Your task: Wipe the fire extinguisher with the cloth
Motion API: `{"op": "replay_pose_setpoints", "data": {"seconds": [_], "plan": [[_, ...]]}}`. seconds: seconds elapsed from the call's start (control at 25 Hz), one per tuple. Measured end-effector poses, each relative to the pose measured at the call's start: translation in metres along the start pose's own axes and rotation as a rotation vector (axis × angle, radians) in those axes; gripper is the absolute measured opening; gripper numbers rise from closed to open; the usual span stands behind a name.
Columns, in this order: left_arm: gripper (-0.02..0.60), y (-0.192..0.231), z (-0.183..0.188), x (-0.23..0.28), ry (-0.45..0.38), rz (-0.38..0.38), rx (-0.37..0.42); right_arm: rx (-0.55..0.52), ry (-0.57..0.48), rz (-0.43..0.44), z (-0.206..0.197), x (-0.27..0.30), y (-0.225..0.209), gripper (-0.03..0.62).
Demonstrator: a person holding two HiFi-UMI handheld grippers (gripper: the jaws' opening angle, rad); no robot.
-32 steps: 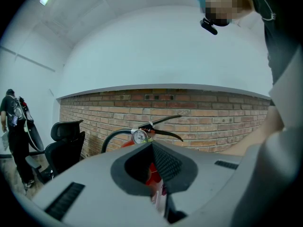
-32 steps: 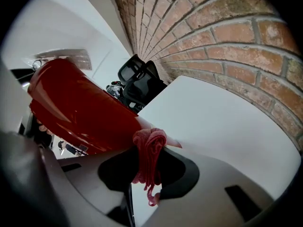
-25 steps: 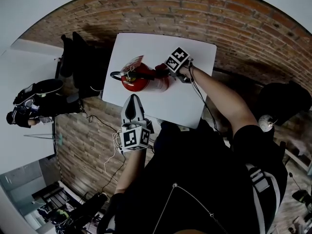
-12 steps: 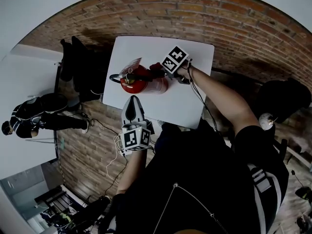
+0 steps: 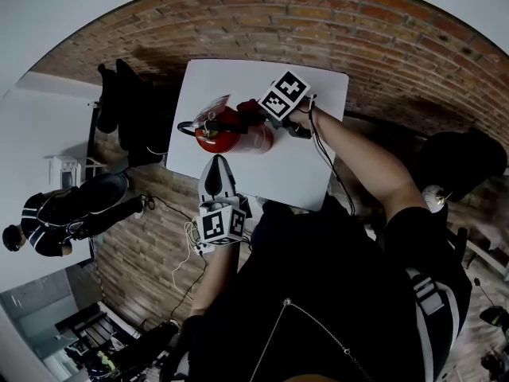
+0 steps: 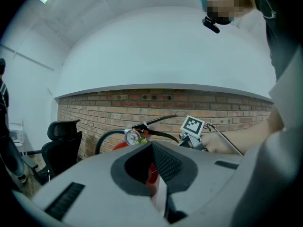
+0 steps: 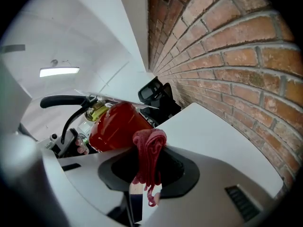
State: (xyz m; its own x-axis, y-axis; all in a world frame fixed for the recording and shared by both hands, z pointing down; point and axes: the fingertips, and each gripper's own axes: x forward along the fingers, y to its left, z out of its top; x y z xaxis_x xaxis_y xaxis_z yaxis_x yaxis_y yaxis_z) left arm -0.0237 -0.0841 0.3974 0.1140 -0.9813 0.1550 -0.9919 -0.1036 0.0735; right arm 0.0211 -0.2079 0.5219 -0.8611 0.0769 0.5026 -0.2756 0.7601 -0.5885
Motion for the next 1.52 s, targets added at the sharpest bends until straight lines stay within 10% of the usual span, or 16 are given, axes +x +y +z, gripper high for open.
{"op": "replay_pose_setpoints", "data": {"seconds": [1.2, 1.52], "plan": [[0.009, -0.013, 0.000, 0.001, -0.003, -0.014, 0.015, -0.112, -0.231, 0.136, 0.057, -0.065, 0.081, 0.115], [0.009, -0.018, -0.010, 0.001, 0.019, -0.027, 0.005, 0.016, -0.325, 0.114, 0.037, -0.078, 0.038, 0.115]]}}
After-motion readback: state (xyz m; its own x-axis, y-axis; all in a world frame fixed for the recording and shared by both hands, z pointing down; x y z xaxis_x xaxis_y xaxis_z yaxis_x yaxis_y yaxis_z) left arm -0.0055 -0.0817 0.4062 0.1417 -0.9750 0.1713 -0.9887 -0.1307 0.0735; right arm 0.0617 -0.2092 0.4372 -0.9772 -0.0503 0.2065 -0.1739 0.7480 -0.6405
